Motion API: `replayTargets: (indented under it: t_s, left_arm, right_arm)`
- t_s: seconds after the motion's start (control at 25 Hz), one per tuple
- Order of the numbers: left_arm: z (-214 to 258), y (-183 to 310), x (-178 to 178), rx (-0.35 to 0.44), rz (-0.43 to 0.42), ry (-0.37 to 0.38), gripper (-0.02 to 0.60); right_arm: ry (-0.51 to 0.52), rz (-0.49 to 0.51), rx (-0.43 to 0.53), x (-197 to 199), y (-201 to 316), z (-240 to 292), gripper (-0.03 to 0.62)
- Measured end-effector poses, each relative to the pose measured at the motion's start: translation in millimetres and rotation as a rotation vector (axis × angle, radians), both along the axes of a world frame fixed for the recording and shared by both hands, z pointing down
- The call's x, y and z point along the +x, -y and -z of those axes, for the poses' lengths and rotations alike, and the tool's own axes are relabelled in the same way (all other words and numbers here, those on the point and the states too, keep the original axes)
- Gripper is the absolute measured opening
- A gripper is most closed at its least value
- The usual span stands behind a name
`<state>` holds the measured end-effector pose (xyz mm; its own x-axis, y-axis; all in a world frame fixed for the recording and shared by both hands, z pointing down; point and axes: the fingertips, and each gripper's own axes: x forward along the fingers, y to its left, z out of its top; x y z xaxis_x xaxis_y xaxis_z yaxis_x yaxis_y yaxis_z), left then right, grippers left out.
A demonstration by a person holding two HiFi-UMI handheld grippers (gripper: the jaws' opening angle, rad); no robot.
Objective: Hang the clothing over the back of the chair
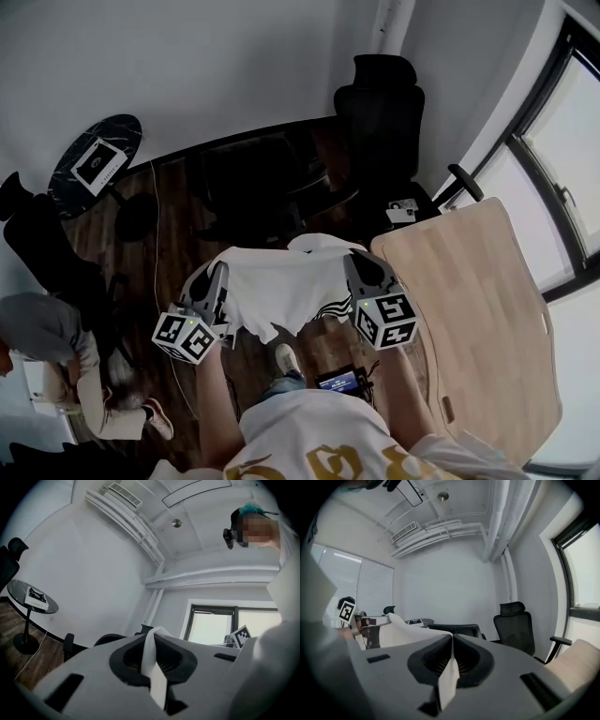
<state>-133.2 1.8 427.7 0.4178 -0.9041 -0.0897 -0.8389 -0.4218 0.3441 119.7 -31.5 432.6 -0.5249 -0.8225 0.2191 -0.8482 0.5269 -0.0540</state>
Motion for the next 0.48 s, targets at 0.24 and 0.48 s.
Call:
replayTargets:
  t_s: [0.24,0.48]
  left_arm:
    - [-14.5,56.7,-22.5,-0.016,-0.042,-0.023,0.032]
    - [-24.5,87.7,-35.2,-0.031,-0.086,-0.034,0.032]
  right_arm:
    - [-0.017,-0.040,-0.037,-20.8,48.1,-15.7,0.017]
    - [-0.020,-0.078,-0.035,-35.3,73.7,-17.9,0.015]
